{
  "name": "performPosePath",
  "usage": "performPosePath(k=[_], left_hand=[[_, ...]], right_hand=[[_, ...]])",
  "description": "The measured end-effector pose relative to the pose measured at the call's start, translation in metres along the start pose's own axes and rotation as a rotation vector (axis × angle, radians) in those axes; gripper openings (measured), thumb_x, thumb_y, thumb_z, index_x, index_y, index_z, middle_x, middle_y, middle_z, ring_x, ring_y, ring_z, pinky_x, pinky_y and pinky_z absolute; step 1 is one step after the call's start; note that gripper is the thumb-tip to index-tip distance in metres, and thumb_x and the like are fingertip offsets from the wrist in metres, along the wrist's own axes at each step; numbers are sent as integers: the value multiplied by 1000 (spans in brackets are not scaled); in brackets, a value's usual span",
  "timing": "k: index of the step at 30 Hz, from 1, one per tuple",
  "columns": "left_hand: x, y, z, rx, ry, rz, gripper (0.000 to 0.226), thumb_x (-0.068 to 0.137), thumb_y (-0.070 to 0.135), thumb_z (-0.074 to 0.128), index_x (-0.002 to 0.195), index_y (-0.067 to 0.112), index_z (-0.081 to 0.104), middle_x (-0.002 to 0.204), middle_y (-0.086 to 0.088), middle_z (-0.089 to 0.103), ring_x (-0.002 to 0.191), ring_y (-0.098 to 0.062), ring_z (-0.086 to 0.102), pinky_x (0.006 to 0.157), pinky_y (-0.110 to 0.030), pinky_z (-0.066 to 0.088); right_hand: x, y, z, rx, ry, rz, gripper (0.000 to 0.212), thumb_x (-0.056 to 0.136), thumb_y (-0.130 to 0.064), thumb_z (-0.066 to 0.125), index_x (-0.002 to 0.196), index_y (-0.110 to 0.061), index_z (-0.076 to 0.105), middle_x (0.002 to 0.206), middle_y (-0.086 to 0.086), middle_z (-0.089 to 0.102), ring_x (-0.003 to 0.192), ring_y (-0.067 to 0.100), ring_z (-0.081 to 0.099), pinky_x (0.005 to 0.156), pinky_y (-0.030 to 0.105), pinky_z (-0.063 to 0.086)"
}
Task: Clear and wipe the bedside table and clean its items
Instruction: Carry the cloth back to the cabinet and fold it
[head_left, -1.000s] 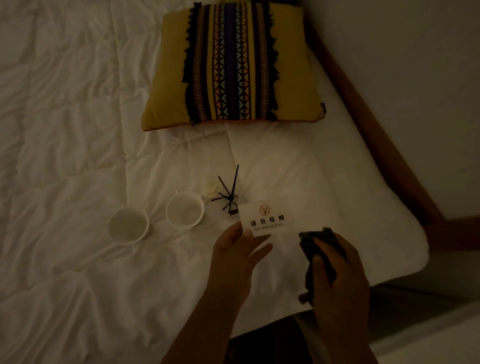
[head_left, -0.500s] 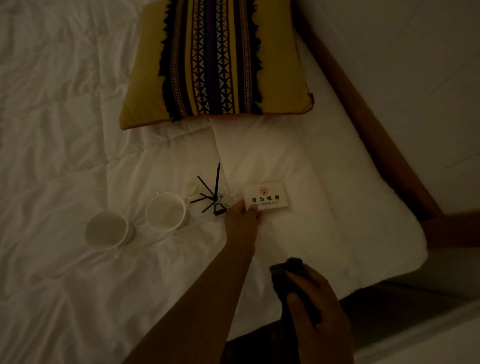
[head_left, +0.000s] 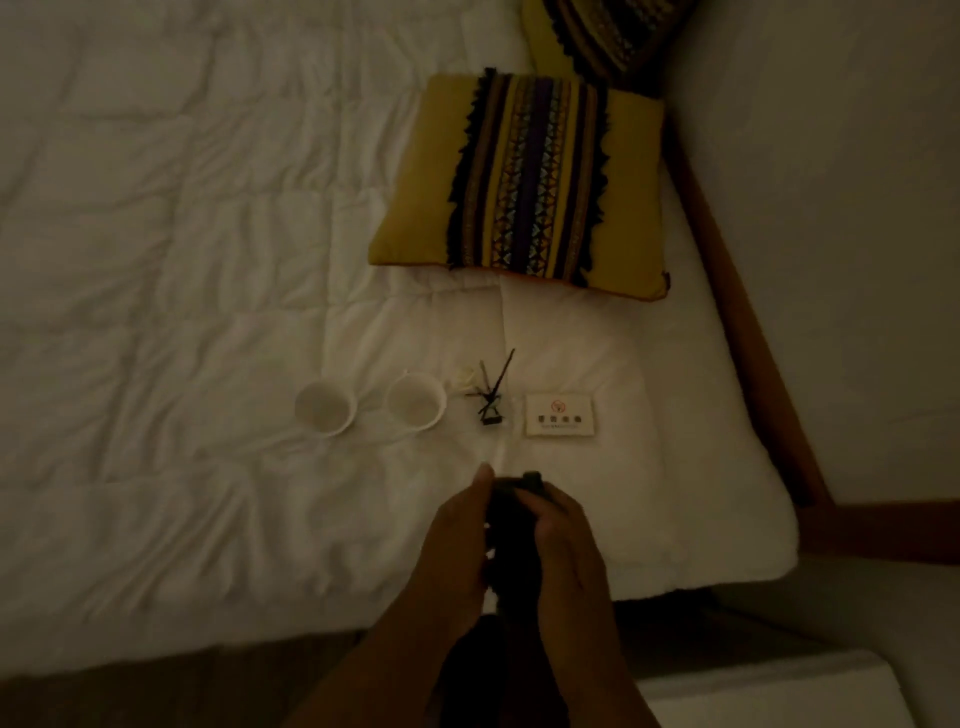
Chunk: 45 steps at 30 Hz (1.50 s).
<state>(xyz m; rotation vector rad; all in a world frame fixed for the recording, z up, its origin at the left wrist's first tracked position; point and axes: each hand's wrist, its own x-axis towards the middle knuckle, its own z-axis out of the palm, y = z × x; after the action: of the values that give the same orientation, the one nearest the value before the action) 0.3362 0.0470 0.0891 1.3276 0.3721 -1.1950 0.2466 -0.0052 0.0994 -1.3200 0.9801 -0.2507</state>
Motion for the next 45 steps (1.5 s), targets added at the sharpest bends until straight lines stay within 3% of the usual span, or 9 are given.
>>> performPosePath(k=[5,12,17,21,24,31,37,41,45], left_hand=[[-105,30,-75,25,1,242,39,83,51,65,108,22,71,108,-8,74,103,-24,70,87,-41,57],[-250,49,-225,-101,449,429,20,83,21,73,99,32,67,94,0,76,86,-16,74,69,-28,60],[-359,36,-342,-321,721,483,20,81,16,70,95,30,68,100,-7,74,94,-26,72,82,-45,58],[-451,7,-442,-314,980,589,23,89,14,65,88,35,59,87,9,67,77,-2,68,62,-14,53],[-504,-18,-512,-293,1077,576,18,93,22,61,94,38,54,92,14,62,84,-1,63,64,-13,51],[-606,-53,-667,-433,1134,541,40,84,4,69,117,21,56,124,-9,62,118,-25,58,102,-46,49],[-635,-27,-806,-378,1214,534,32,84,14,71,115,21,62,110,-3,69,109,-21,65,93,-39,55],[-649,9,-905,-329,1305,541,27,85,8,69,111,11,63,109,-12,68,106,-26,65,96,-49,52],[-668,57,-1012,-281,1383,525,17,85,5,68,99,15,62,103,-17,68,100,-30,66,93,-54,51]], right_hand=[[-59,-50,65,-130,-229,-70,41,89,-32,39,124,-25,60,131,-6,58,120,5,56,105,36,47],[-152,-107,207,-372,-785,-134,61,84,-3,52,127,-46,52,133,-8,55,121,16,56,98,45,52],[-227,-125,339,-584,-1260,-206,74,85,-3,66,139,-42,35,142,-9,41,129,14,46,98,29,50],[-323,-122,471,-854,-1571,-314,66,83,-12,74,139,-31,44,131,-2,53,118,16,55,91,29,53],[-393,-104,549,-941,-1661,-392,53,79,-17,77,128,-23,55,117,0,61,107,20,62,87,34,57],[-510,-70,701,-1025,-1740,-505,35,78,-15,77,108,-12,61,95,3,66,90,17,66,75,28,55],[-560,-59,847,-988,-1809,-652,26,78,-16,75,100,-13,61,95,3,66,88,13,65,78,28,56],[-581,-54,956,-905,-1840,-720,22,79,-15,74,97,-12,62,90,1,65,86,11,65,73,24,54],[-600,-53,1079,-870,-1880,-626,18,80,-11,73,95,-11,63,91,8,68,88,19,68,80,38,59]])
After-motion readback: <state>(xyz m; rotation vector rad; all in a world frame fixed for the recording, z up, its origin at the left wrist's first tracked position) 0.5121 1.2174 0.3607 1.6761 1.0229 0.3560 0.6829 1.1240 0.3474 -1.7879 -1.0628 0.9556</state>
